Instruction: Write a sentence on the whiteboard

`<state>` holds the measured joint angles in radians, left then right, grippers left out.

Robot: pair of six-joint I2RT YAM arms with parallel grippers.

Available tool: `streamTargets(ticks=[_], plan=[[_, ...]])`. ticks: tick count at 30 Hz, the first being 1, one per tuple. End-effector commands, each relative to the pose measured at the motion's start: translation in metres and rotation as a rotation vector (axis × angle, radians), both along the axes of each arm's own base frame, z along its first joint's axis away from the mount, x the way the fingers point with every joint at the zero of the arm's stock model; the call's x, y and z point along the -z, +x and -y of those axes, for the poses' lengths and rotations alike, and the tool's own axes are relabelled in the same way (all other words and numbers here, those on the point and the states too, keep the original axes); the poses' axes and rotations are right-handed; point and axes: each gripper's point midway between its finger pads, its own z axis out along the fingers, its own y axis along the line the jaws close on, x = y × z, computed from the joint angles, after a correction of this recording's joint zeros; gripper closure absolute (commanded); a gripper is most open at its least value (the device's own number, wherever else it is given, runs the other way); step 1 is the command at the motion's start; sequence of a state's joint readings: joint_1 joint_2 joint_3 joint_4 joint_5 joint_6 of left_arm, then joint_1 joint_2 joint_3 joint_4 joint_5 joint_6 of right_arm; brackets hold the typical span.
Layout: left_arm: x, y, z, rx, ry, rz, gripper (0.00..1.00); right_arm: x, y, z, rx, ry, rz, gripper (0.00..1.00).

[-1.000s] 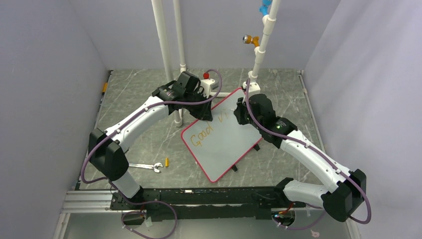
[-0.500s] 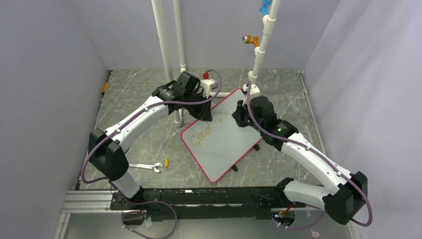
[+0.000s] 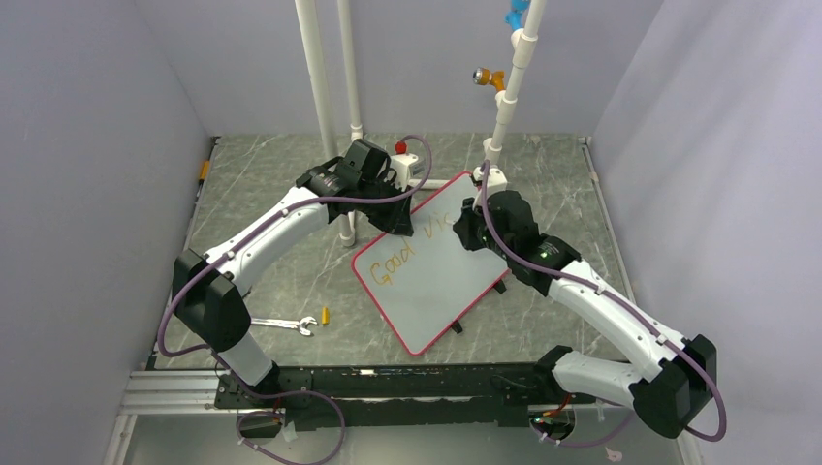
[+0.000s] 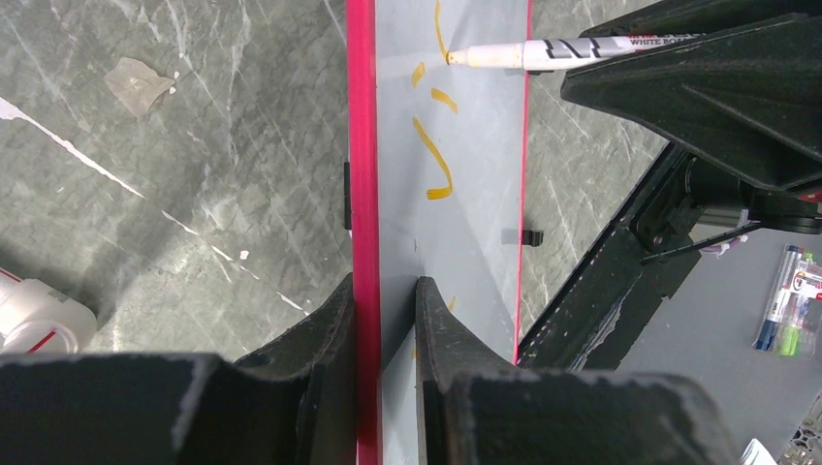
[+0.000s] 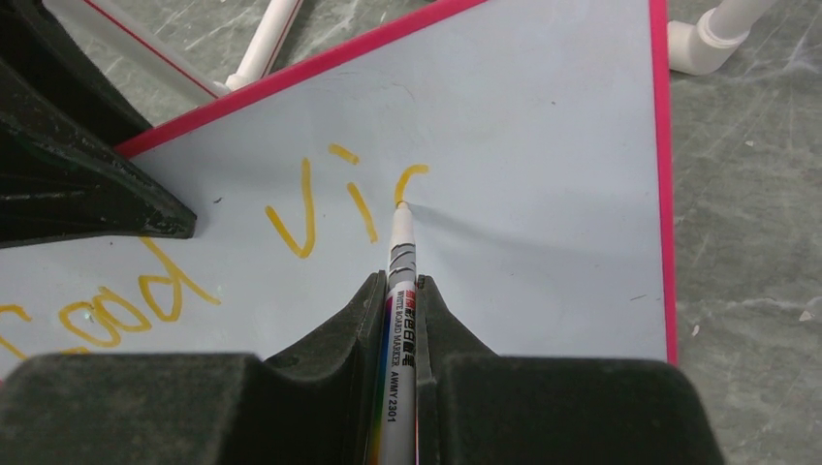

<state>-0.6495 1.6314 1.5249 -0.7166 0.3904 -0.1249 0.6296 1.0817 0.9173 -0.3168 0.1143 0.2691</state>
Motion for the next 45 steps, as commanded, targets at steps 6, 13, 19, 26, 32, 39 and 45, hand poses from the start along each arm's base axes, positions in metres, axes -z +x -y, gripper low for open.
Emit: streamTargets(ticks=[6,13,19,26,32,39,45], plan=[[0.001,0.004,-0.011,0.026,0.070,0.097,1.00,-0.020,0.025,-0.002,0.065,-0.029,0.020,1.00],[0.001,0.004,-0.010,0.028,0.068,0.098,1.00,-0.036,0.037,-0.011,0.058,-0.022,0.046,1.00],[0.001,0.004,-0.010,0.028,0.070,0.099,1.00,-0.048,0.041,-0.016,0.045,-0.004,0.065,1.00],[0.000,0.004,-0.011,0.027,0.071,0.104,1.00,-0.031,0.030,-0.015,0.030,0.002,0.028,1.00],[0.001,0.004,-0.011,0.027,0.072,0.101,1.00,-0.007,0.014,-0.007,0.030,0.002,-0.019,1.00],[-0.001,0.004,-0.011,0.026,0.070,0.106,1.00,0.017,-0.001,0.001,0.030,-0.010,-0.067,1.00],[0.000,0.005,-0.011,0.024,0.072,0.104,1.00,0.016,-0.003,0.005,0.040,-0.016,-0.063,1.00]])
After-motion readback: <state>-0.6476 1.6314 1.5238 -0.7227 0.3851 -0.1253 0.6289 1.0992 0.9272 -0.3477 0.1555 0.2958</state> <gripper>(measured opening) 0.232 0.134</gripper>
